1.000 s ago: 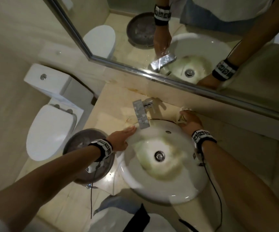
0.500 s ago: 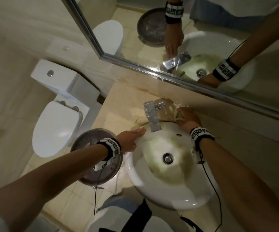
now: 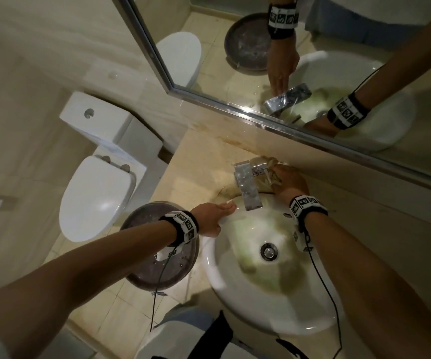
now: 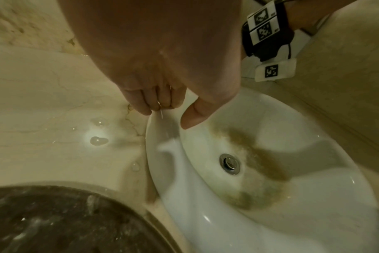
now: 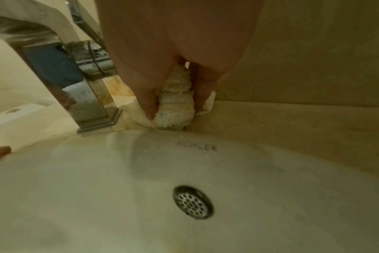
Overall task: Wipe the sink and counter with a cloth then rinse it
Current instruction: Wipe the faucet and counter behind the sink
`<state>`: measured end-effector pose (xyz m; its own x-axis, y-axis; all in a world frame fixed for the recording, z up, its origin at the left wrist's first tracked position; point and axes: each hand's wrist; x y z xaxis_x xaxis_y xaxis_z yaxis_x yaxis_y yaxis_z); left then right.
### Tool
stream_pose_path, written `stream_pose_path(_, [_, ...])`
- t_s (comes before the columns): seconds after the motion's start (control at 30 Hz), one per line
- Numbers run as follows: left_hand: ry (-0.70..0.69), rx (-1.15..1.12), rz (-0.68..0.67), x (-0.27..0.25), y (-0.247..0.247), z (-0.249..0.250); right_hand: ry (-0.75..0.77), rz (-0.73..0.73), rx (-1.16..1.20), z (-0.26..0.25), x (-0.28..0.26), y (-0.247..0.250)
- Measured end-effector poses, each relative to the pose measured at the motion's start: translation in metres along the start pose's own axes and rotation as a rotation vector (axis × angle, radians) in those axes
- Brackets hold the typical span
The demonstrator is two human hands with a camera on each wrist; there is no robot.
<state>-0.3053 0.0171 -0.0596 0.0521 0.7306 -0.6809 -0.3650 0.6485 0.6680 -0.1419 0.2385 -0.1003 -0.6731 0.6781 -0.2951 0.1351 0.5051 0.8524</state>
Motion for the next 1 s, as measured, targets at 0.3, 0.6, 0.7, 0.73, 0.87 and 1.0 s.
stream_pose_path(0.3, [0.0, 0.09, -0.101, -0.001, 0.023, 0.008, 0.044, -0.049, 0.077, -0.006, 0.004, 0.007])
stream_pose_path(0.6, [0.038, 0.127, -0.08, -0.005, 0.021, 0.007, -0.115, 0.132, 0.43, 0.015, -0.051, 0.019])
stream_pose_path(0.7, [0.036, 0.153, -0.078, -0.003, 0.021, 0.016, -0.178, 0.177, 0.458, 0.037, -0.078, 0.029])
stream_pose_path(0.73, [0.04, 0.159, -0.08, -0.003, 0.021, 0.016, -0.203, 0.191, 0.467, 0.044, -0.083, 0.028])
stream_pose_path(0.87, [0.054, 0.165, -0.104, -0.002, 0.024, 0.014, -0.361, 0.284, 0.361, 0.074, -0.102, 0.023])
stream_pose_path(1.0, [0.049, 0.163, -0.123, 0.0, 0.026, 0.01, -0.42, 0.224, 0.197, 0.089, -0.106, 0.007])
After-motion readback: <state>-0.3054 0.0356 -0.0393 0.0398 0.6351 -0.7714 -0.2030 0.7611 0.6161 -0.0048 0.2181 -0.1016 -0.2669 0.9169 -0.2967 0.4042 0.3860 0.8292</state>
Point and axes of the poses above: each hand's wrist, its own x-axis towards the middle knuckle, its own y-axis out of the back of the hand, z = x × y, and after that the axes turned 2 degrees about z, right-handed
